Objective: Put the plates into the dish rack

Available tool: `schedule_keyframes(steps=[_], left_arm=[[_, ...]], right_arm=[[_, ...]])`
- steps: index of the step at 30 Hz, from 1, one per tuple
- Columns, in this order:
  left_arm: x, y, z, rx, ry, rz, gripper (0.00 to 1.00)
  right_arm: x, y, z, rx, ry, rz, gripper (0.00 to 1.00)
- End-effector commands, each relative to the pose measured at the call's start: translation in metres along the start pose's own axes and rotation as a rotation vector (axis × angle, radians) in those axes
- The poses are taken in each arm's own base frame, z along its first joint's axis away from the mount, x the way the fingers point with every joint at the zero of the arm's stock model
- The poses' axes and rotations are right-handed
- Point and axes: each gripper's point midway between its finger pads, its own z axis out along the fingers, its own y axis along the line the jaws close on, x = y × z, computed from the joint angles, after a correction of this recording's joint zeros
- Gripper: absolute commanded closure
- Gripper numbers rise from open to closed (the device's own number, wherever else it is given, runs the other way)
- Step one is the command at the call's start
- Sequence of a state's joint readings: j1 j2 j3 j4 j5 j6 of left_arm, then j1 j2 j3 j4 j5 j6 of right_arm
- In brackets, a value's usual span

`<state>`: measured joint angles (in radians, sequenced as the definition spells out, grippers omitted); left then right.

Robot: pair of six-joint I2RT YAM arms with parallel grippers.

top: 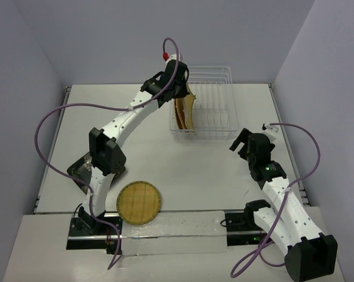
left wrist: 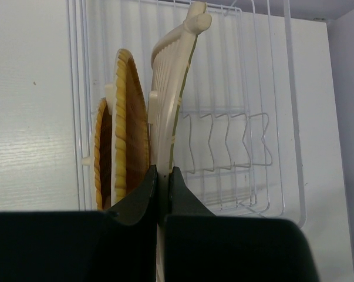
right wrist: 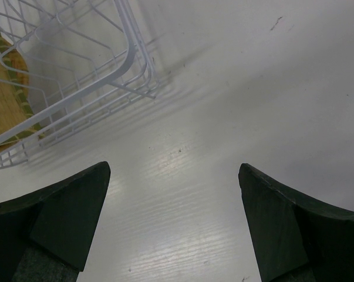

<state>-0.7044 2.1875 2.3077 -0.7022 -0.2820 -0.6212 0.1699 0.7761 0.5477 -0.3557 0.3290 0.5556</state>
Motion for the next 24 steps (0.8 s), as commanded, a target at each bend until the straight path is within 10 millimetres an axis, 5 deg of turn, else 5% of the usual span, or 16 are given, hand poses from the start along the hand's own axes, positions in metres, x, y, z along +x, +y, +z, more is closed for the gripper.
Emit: schedule_keyframes(steps=[1, 15, 24], left_arm=[[-0.027, -0.025, -0.006, 0.093, -0.091, -0.02, 1.0], [-0.018, -0.029, -0.01, 0.1, -0.068, 0.019, 0.57], [-0.052, -0.036, -0.047, 0.14, -0.139, 0.047, 0.35]], right_arm=[[-0.002, -0.005, 0.002, 0.018, -0.021, -0.002, 0.02], [-0.002, -0.004, -0.001, 0.004, -0.029, 0.006, 0.02], [-0.006, 0.002, -0.005, -0.031, -0.035, 0.008, 0.02]])
